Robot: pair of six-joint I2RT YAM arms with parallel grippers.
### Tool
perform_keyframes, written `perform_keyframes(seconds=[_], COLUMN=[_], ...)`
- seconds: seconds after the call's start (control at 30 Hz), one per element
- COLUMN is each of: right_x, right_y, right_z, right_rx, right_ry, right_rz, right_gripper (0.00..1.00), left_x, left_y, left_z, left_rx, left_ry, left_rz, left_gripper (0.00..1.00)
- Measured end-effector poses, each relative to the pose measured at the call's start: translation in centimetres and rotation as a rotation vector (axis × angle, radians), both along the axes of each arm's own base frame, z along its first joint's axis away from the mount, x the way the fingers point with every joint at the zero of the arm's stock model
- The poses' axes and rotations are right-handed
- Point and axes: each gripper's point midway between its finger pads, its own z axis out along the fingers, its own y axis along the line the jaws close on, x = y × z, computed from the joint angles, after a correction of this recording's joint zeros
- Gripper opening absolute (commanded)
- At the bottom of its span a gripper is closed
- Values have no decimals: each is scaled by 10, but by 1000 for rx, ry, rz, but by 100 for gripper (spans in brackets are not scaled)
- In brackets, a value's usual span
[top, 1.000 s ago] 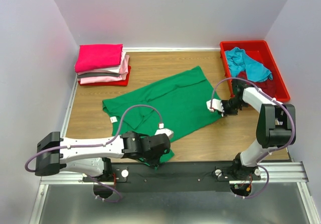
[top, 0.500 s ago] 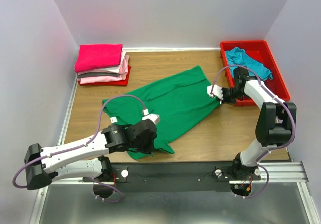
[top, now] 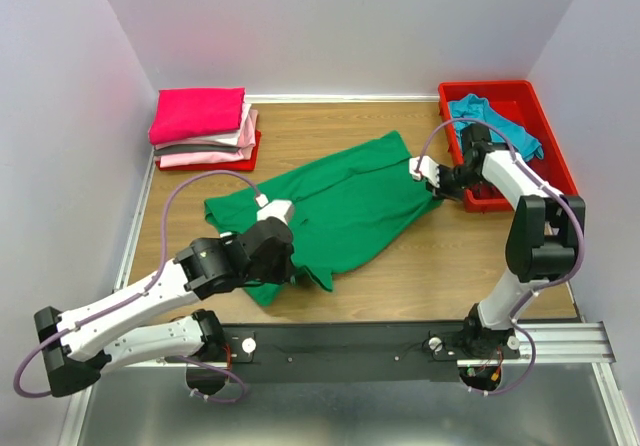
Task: Fold and stack the t-shirts
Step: Fold the tshirt
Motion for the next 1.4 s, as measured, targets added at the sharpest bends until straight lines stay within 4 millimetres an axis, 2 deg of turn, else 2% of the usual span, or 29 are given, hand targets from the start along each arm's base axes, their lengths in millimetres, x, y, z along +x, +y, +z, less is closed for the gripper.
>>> perform_keyframes(seconds=[0.17,0.33,0.57,0.77,1.0,1.4], right_x=[9,9,30,49,66,76], right_y=[9,20,31,33,32,33], right_z=[2,1,7,4,-6,-11], right_rx=[19,31,54,71,74,91], right_ry=[8,31,27,35,57,75], right_rz=[-18,-33,-85,-154,-227,-288], right_gripper=[3,3,2,3,3,3], left_x=[24,41,74,107,138,175], left_y=[13,22,44,63,74,91], left_z=[22,26,31,31,22,18], left_rx=[-33,-22,7,58,107,142], left_ry=[-78,-117,-181,-230,-245,-272], left_rz=[101,153,238,288,291,295], left_gripper=[0,0,0,0,0,0])
